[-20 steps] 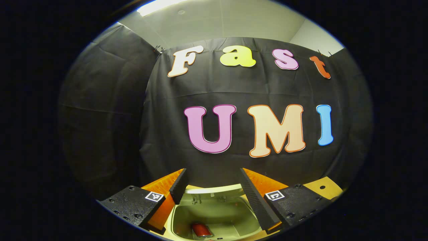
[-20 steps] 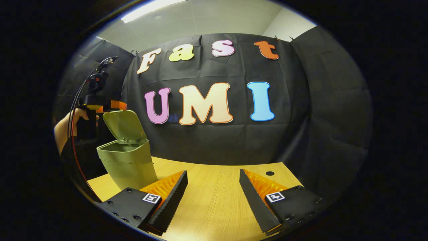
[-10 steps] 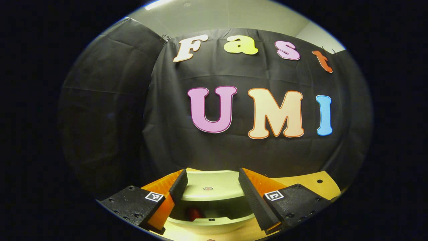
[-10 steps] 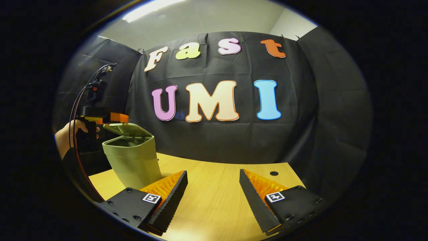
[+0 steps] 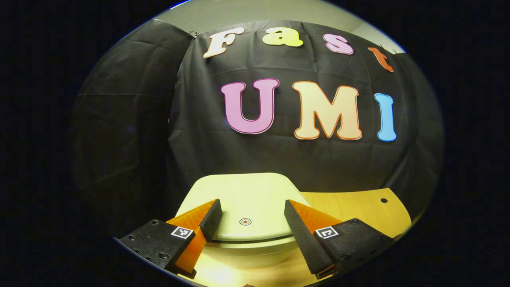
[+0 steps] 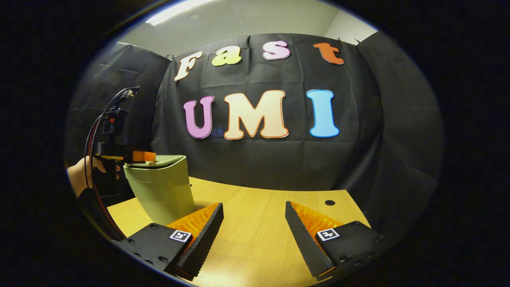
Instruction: Press the lid of the desktop garbage bin to open it, pick up the crumpled paper on the desktop and throw it into the bin, then pick up the pop can on the desktop and drop it into the bin, and finally close the garbage bin lid.
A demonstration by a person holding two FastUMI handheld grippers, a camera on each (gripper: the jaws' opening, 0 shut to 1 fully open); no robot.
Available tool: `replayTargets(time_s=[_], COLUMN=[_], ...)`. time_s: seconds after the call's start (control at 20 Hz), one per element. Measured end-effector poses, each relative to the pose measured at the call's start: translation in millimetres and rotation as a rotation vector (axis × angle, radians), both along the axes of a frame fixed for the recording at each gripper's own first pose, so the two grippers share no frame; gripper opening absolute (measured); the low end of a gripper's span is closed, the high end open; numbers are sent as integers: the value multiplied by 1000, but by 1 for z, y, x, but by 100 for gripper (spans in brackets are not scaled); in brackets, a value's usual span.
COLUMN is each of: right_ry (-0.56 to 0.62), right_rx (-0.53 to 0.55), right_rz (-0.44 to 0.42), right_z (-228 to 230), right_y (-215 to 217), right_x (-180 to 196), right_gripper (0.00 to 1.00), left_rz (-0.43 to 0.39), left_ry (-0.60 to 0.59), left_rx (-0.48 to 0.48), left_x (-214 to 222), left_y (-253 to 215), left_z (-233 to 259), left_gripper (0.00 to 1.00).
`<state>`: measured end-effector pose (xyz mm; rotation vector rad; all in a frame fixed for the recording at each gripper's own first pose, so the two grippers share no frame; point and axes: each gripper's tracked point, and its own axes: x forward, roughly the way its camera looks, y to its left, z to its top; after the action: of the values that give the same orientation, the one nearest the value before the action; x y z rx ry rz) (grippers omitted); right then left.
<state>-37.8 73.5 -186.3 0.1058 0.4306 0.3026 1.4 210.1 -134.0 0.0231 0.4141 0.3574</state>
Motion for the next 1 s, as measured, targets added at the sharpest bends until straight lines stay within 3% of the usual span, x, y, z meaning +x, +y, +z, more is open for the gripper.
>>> replayTargets(time_s=[0.25,0.4,0.45,0.7,1.0], right_ry=[5,-6,-5,-71,-167], right_rx=[6,17,19,26,6], right_rz=[-15,-18,-20,-55,-119], right_z=[-6,-3,-2,30,74], right_y=[-1,3,4,-6,-26], right_x=[4,4,5,17,30], right_gripper=[98,98,98,98,96], left_rz=[-50,-60,-90,-95,-222], left_ry=[-14,-89,-89,-130,-269], left_rx=[61,-13,2,-4,52], left_x=[-2,-4,-2,-5,6], left_y=[-5,-5,-6,-12,-79], left_z=[-4,-2,-2,5,39], left_gripper=[97,96,97,95,93])
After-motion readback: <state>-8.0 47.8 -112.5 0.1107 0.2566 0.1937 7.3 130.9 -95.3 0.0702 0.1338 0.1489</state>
